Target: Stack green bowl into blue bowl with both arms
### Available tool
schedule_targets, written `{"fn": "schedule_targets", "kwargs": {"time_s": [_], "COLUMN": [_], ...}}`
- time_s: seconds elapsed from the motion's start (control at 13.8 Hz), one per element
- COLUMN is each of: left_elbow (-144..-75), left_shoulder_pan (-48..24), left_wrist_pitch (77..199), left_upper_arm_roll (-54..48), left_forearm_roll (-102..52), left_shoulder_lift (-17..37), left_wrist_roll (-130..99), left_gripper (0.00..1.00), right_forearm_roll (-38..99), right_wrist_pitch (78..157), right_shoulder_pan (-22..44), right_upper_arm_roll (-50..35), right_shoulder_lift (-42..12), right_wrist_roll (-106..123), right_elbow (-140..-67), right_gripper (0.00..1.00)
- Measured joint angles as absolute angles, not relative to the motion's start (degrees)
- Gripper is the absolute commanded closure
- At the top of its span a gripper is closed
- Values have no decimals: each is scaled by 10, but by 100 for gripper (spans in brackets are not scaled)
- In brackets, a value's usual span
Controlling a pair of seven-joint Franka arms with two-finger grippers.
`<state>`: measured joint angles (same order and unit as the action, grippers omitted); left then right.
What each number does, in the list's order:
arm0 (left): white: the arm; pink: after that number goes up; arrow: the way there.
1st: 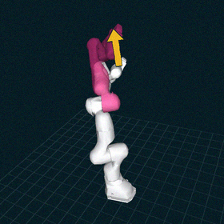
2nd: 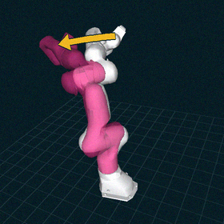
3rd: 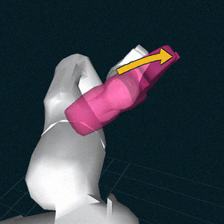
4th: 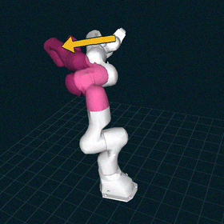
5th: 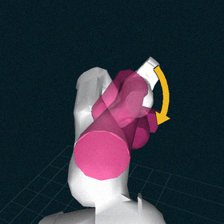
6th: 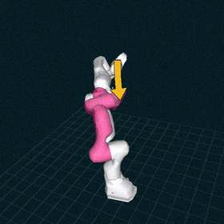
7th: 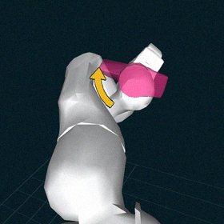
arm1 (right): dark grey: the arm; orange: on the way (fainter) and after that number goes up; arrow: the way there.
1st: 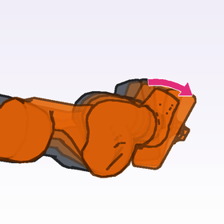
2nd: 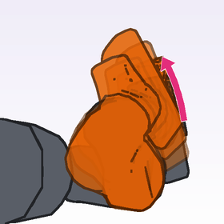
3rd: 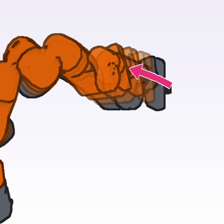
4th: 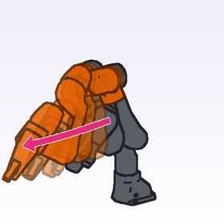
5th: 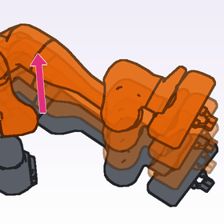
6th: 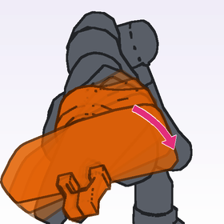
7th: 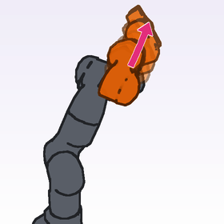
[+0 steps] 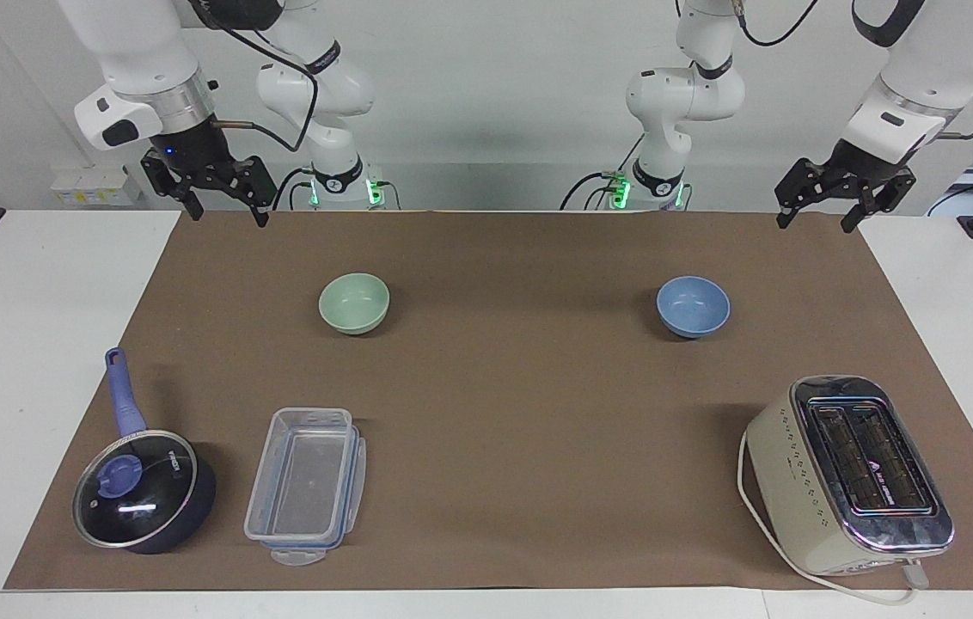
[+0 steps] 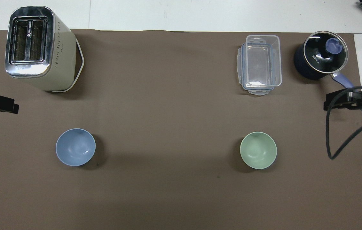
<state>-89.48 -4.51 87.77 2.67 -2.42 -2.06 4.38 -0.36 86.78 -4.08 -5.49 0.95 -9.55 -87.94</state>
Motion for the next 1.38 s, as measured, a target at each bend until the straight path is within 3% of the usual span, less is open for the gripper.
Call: {"fn": "schedule_targets", "kwargs": {"time_s": [1.01,1.38], "left_elbow": [-897,-981], "left_shoulder_pan": [-44,-42], "left_wrist_pitch": [817,858], "left_upper_arm_roll": [29,32], "left_forearm_roll": [-23,-23], "left_shoulder_lift": [-26,-53], "left_wrist_roll": [16,13], "left_gripper": [0,0], "right_forearm_roll": [-4,-4], "right_wrist_pitch": [868,868], "right_shoulder_pan": [-41,-41], "right_upper_arm_roll": [-55,-55], "right_shoulder_lift": [10,10], "right_wrist_roll": [-95,-95], "right_elbow": [-879,-879], "right_gripper": [0,0]}}
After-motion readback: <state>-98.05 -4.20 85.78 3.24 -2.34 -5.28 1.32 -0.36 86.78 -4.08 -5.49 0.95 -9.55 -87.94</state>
